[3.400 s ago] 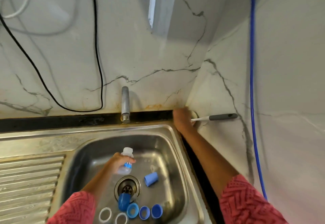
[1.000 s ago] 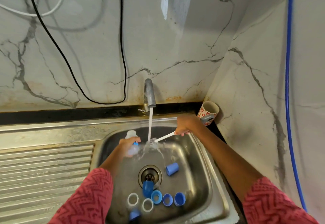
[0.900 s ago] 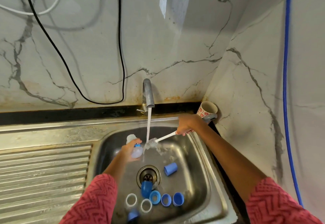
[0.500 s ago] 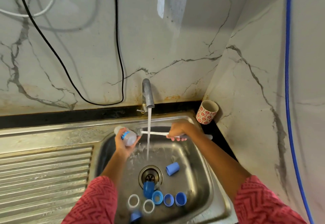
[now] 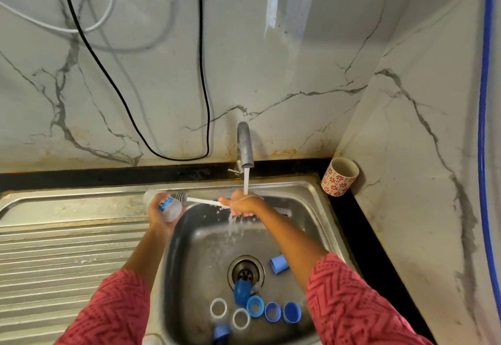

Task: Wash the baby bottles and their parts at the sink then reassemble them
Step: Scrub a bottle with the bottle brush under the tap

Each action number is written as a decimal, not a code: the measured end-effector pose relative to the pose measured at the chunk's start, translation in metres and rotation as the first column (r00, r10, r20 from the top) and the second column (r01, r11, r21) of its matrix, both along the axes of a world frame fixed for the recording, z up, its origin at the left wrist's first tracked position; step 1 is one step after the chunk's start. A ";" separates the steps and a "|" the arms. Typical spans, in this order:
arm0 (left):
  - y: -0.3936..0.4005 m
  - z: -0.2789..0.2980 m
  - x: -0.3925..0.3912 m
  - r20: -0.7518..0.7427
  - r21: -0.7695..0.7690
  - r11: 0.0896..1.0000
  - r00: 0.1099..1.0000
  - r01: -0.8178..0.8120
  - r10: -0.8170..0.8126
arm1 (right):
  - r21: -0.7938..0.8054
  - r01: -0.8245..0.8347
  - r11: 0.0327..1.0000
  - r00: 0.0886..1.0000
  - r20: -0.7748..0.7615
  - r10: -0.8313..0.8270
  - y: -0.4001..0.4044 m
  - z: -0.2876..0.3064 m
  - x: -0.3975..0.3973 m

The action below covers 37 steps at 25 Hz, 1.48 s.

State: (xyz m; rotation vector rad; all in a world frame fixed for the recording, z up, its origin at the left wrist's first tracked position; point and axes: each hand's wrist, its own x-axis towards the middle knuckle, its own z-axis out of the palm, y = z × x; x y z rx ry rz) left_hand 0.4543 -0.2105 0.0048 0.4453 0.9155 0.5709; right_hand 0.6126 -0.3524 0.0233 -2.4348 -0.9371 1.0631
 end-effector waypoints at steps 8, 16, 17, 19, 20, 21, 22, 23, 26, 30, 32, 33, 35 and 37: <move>-0.099 -0.017 0.077 0.056 -0.238 0.939 0.969 0.248 -0.241 | -0.306 0.009 0.952 0.999 0.032 0.001 -0.101 0.071 0.067; -0.058 0.034 0.094 -0.155 0.042 0.922 0.914 0.386 -0.375 | -0.303 0.048 0.952 0.989 0.149 -0.002 -0.163 0.117 0.077; -0.050 0.050 0.098 -0.094 0.078 0.936 0.937 0.345 -0.337 | -0.270 0.052 0.961 0.986 0.166 -0.006 -0.160 0.115 0.069; -0.041 0.071 0.111 0.010 0.114 0.937 0.942 0.331 -0.334 | -0.228 0.057 0.972 0.973 0.233 -0.002 -0.149 0.109 0.053; -0.040 0.075 0.116 0.024 0.119 0.933 0.938 0.341 -0.346 | -0.230 0.062 0.971 0.962 0.273 0.003 -0.145 0.107 0.046; -0.042 0.078 0.118 0.025 0.124 0.930 0.936 0.346 -0.352 | -0.251 0.074 0.965 0.949 0.314 0.009 -0.143 0.106 0.040; -0.043 0.074 0.120 0.020 0.122 0.931 0.937 0.344 -0.349 | -0.279 0.095 0.956 0.930 0.368 0.015 -0.144 0.106 0.037; -0.046 0.070 0.121 0.024 0.114 0.937 0.942 0.331 -0.335 | -0.306 0.130 0.943 0.902 0.432 0.015 -0.148 0.110 0.036; -0.053 0.071 0.126 0.043 0.137 0.927 0.933 0.348 -0.356 | -0.224 0.343 0.912 0.776 0.614 -0.141 -0.168 0.135 0.046; -0.069 0.085 0.148 0.180 0.102 0.911 0.893 0.400 -0.413 | -0.229 0.551 0.803 0.542 0.829 -0.135 -0.183 0.178 0.075; -0.073 0.077 0.162 0.107 0.099 0.922 0.917 0.374 -0.383 | -0.330 0.568 0.754 0.545 0.837 -0.044 -0.184 0.180 0.085; -0.076 0.072 0.165 0.091 0.112 0.923 0.921 0.369 -0.380 | -0.382 0.559 0.736 0.568 0.823 -0.004 -0.183 0.175 0.090; -0.078 0.067 0.160 0.078 0.129 0.929 0.930 0.347 -0.358 | -0.458 0.521 0.720 0.609 0.791 0.062 -0.180 0.155 0.100; -0.070 0.060 0.151 -0.079 0.177 0.952 0.968 0.248 -0.238 | -0.499 0.484 0.719 0.618 0.776 0.122 -0.176 0.133 0.107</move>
